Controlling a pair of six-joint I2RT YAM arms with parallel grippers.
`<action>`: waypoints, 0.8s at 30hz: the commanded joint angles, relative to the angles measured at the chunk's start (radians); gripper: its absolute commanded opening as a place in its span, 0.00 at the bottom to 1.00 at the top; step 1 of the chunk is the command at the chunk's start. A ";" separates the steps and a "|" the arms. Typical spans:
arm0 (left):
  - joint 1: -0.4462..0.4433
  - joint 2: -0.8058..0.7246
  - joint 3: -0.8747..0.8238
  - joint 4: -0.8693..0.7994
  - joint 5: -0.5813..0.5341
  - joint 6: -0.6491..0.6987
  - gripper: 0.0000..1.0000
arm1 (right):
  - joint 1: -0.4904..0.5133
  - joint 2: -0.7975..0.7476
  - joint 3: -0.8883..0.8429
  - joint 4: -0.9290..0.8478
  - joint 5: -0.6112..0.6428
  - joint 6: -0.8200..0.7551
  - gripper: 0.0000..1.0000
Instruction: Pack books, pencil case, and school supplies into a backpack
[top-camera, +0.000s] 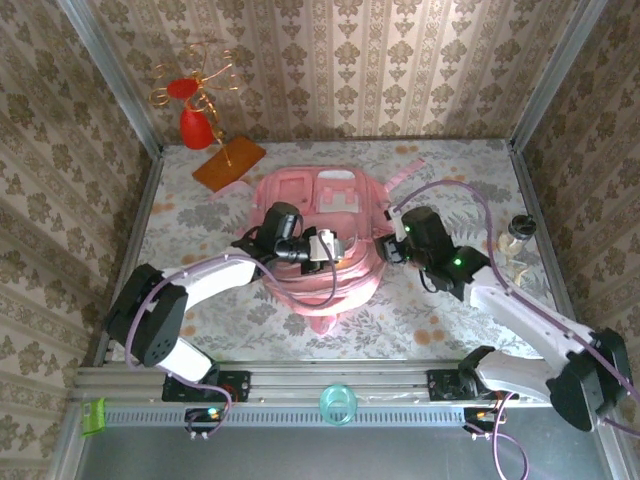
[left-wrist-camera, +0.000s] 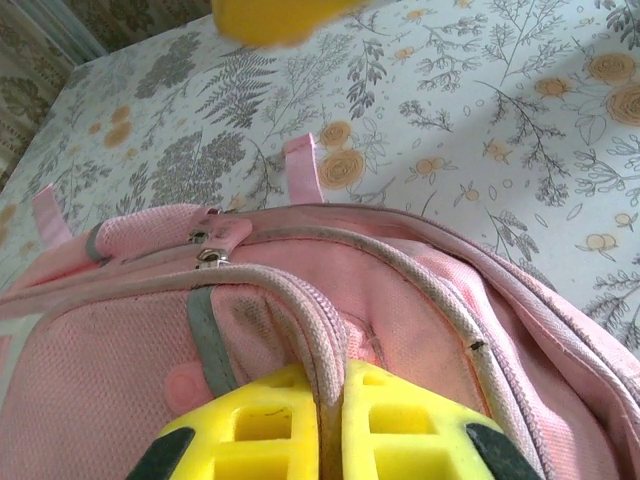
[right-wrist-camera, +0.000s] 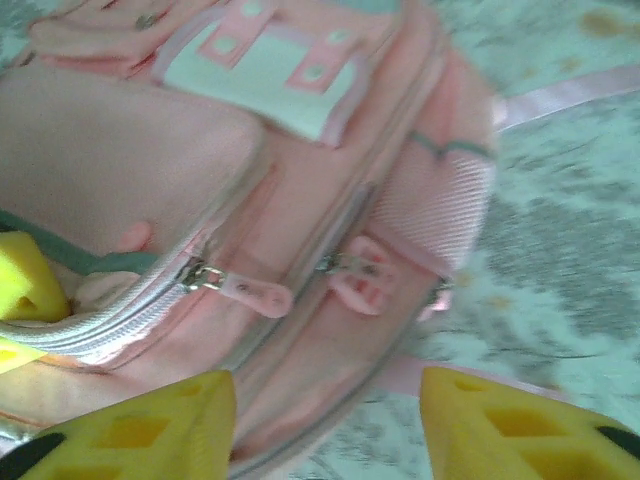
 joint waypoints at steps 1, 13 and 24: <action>-0.015 0.039 0.080 0.033 0.087 0.033 0.00 | -0.016 -0.059 0.039 -0.083 0.243 -0.012 0.63; -0.030 0.024 0.081 0.041 -0.085 -0.165 0.73 | -0.150 -0.031 0.028 -0.068 0.317 0.063 0.84; 0.046 -0.175 -0.062 0.268 -0.196 -0.517 0.85 | -0.174 -0.038 0.100 -0.059 0.421 0.062 0.90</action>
